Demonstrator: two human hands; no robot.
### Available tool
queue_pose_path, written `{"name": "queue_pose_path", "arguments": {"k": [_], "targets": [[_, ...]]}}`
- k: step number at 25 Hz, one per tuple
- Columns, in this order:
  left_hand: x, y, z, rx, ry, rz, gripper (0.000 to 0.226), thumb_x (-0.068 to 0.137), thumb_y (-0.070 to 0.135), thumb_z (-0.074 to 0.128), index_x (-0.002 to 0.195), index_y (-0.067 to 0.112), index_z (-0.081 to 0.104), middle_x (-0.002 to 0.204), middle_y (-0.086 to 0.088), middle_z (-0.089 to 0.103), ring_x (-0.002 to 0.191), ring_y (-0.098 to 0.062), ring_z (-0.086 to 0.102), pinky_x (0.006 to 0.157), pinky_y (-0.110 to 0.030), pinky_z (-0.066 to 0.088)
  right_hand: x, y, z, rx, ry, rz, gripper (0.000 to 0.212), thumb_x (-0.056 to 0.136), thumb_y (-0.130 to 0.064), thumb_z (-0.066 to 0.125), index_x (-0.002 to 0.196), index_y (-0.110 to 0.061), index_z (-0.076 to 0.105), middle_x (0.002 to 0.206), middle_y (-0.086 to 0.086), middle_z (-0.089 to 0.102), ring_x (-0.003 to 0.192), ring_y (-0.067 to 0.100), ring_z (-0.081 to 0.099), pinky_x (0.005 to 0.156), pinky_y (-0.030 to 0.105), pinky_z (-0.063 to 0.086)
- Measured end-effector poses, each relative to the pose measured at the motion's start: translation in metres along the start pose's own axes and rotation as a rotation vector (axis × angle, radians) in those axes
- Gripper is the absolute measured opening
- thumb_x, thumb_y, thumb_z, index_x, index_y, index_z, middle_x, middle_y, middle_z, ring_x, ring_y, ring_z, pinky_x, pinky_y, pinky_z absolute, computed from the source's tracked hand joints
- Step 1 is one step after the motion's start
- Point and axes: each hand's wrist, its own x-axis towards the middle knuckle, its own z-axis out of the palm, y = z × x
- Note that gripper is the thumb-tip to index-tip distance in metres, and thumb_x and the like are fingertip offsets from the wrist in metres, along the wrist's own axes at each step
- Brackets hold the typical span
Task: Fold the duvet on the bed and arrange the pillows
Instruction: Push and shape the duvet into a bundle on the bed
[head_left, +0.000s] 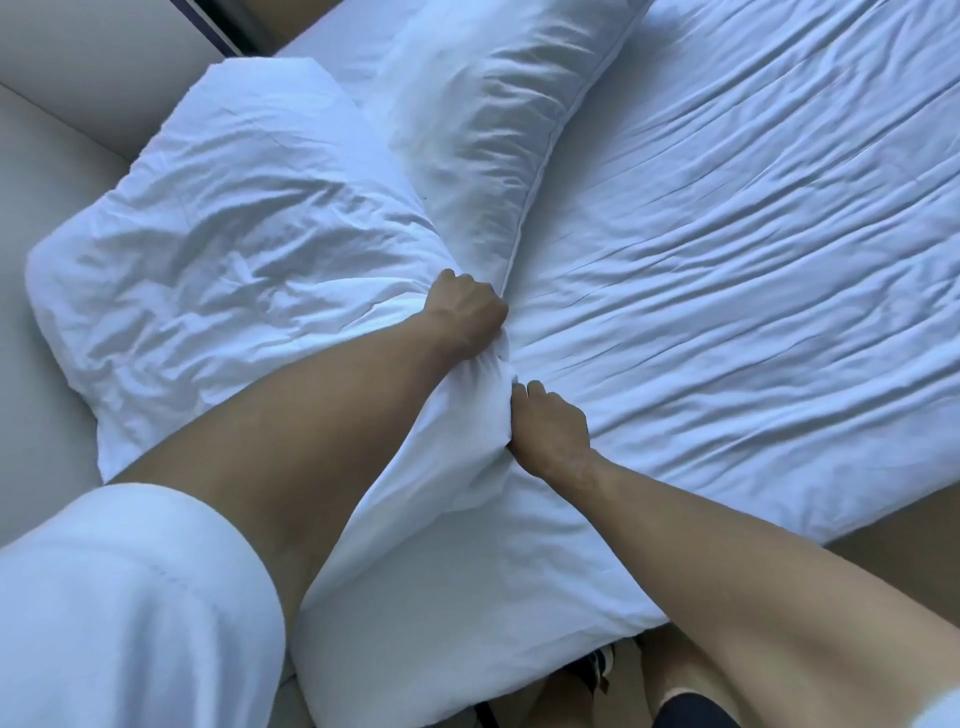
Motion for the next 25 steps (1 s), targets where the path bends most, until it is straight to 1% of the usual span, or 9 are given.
{"name": "queue_pose_path", "arguments": {"k": [1, 3, 6, 9, 12, 15, 19, 22, 25], "targets": [[-0.002, 0.0, 0.003, -0.009, -0.001, 0.001, 0.016, 0.097, 0.017, 0.055, 0.107, 0.018, 0.068, 0.113, -0.007, 0.069, 0.106, -0.033, 0.063, 0.08, -0.035, 0.034, 0.002, 0.001, -0.004, 0.042, -0.028, -0.021, 0.01, 0.089, -0.011, 0.053, 0.091, -0.021, 0.049, 0.088, 0.0, 0.051, 0.09, 0.032, 0.062, 0.063, 0.035, 0.035], [-0.006, -0.007, -0.001, -0.051, 0.011, -0.023, 0.013, 0.095, 0.015, 0.057, 0.103, 0.017, 0.068, 0.107, -0.008, 0.07, 0.1, -0.034, 0.066, 0.074, -0.035, 0.032, -0.008, 0.009, -0.019, 0.18, -0.08, -0.108, 0.019, 0.089, -0.01, 0.051, 0.075, -0.019, 0.041, 0.077, 0.001, 0.049, 0.084, 0.034, 0.059, 0.063, 0.033, 0.031], [-0.01, -0.015, -0.011, -0.125, 0.09, -0.109, 0.014, 0.095, 0.016, 0.057, 0.102, 0.015, 0.069, 0.106, -0.011, 0.071, 0.096, -0.037, 0.068, 0.067, -0.036, 0.034, -0.059, 0.002, -0.032, 0.22, -0.156, -0.241, 0.02, 0.099, -0.024, 0.05, 0.089, -0.01, 0.059, 0.086, 0.014, 0.06, 0.08, 0.036, 0.054, 0.064, 0.033, 0.029], [-0.016, 0.001, -0.003, -0.133, 0.119, -0.086, 0.015, 0.095, 0.016, 0.055, 0.103, 0.016, 0.068, 0.105, -0.011, 0.072, 0.097, -0.038, 0.071, 0.066, -0.036, 0.035, -0.075, -0.015, -0.032, -0.003, -0.279, -0.316, 0.033, 0.104, -0.03, 0.046, 0.111, -0.004, 0.065, 0.106, 0.019, 0.064, 0.097, 0.039, 0.062, 0.069, 0.034, 0.034], [-0.019, 0.017, -0.001, -0.173, 0.15, -0.026, 0.02, 0.09, 0.016, 0.055, 0.109, 0.013, 0.058, 0.11, -0.011, 0.065, 0.101, -0.036, 0.065, 0.071, -0.039, 0.035, -0.053, -0.004, -0.027, 0.053, -0.328, -0.191, 0.021, 0.097, -0.024, 0.05, 0.105, -0.009, 0.064, 0.098, 0.013, 0.061, 0.094, 0.036, 0.06, 0.07, 0.033, 0.037], [-0.032, 0.031, 0.017, -0.082, 0.253, 0.101, 0.033, 0.089, 0.034, 0.054, 0.114, 0.012, 0.059, 0.12, -0.012, 0.057, 0.109, -0.034, 0.054, 0.085, -0.044, 0.038, -0.042, 0.017, -0.012, 0.179, -0.171, -0.003, 0.011, 0.088, -0.032, 0.052, 0.085, -0.022, 0.052, 0.079, -0.002, 0.052, 0.081, 0.029, 0.058, 0.061, 0.031, 0.034], [-0.047, 0.034, 0.044, -0.059, 0.349, 0.202, 0.043, 0.089, 0.038, 0.045, 0.105, 0.009, 0.072, 0.122, -0.014, 0.062, 0.121, -0.037, 0.053, 0.108, -0.052, 0.035, -0.024, 0.019, 0.02, 0.404, -0.14, 0.215, 0.031, 0.08, -0.032, 0.056, 0.109, -0.024, 0.047, 0.096, -0.001, 0.057, 0.085, 0.029, 0.061, 0.063, 0.035, 0.045], [-0.04, 0.028, 0.04, -0.075, 0.31, 0.146, 0.044, 0.088, 0.034, 0.038, 0.11, 0.011, 0.068, 0.118, -0.01, 0.064, 0.121, -0.034, 0.052, 0.107, -0.049, 0.034, -0.009, 0.0, 0.041, 0.636, -0.158, 0.178, 0.011, 0.083, -0.014, 0.056, 0.078, -0.02, 0.048, 0.074, 0.001, 0.056, 0.073, 0.027, 0.058, 0.063, 0.039, 0.049], [-0.037, 0.022, 0.031, -0.083, 0.247, 0.11, 0.039, 0.087, 0.03, 0.042, 0.109, 0.019, 0.071, 0.116, -0.004, 0.066, 0.117, -0.031, 0.055, 0.099, -0.048, 0.037, -0.017, -0.007, 0.044, 0.721, -0.071, 0.205, 0.034, 0.083, -0.003, 0.05, 0.057, -0.02, 0.036, 0.056, -0.001, 0.045, 0.062, 0.022, 0.046, 0.056, 0.034, 0.035]]}}
